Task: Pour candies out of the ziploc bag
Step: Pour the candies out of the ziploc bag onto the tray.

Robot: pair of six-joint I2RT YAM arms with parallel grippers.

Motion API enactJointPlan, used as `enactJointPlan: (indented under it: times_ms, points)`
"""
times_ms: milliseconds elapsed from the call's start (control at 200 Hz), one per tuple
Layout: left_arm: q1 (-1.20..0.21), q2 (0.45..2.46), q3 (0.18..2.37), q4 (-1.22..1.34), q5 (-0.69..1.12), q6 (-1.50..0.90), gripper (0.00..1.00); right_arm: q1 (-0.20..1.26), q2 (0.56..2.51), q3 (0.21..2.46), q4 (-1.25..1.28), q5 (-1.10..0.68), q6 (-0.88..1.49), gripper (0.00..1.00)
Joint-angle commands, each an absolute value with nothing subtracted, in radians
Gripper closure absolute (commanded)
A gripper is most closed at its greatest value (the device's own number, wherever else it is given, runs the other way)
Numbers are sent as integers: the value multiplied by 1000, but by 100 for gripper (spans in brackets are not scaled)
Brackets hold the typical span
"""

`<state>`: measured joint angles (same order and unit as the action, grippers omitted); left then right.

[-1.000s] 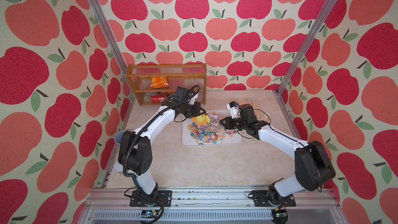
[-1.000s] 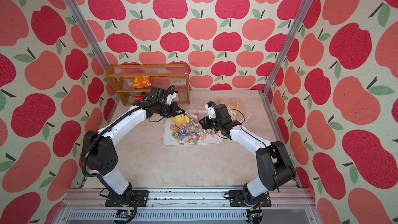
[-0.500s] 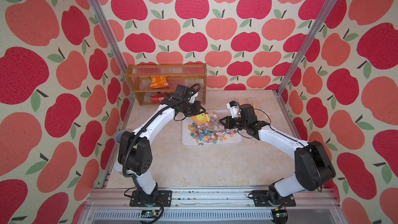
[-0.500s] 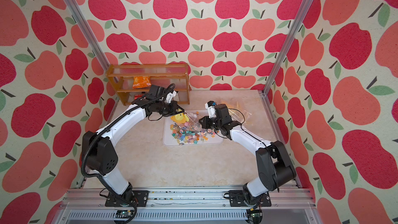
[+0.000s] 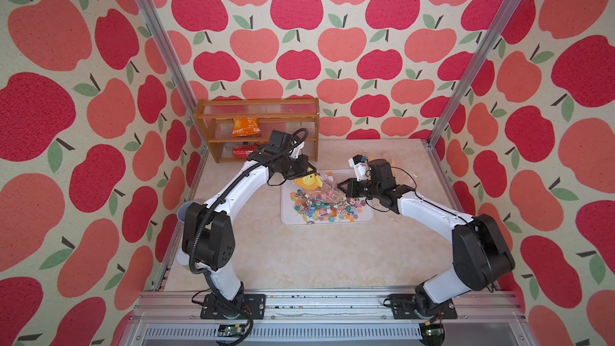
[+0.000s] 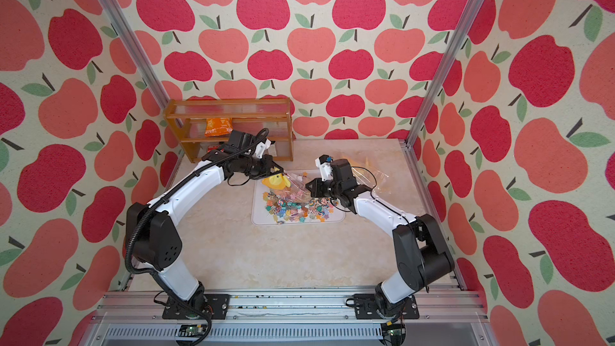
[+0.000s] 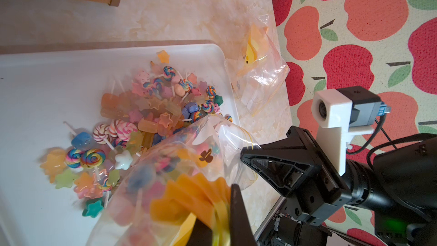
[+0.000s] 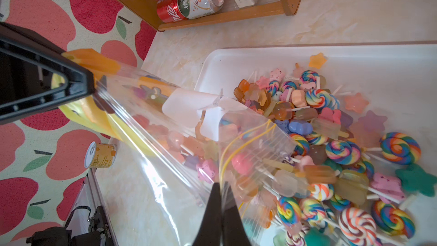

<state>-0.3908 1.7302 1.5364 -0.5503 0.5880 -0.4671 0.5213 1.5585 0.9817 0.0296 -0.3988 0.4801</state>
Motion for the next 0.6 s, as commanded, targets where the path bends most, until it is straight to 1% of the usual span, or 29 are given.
enactJointPlan:
  times_ms: [0,595]
  points:
    - [-323,1691,1617,-454,527,-442,100,491,1597,969,-131,-343,489,100]
    - [-258,1666,1569,-442,537,-440,100,517,1656,1021,-133,-371,494,100]
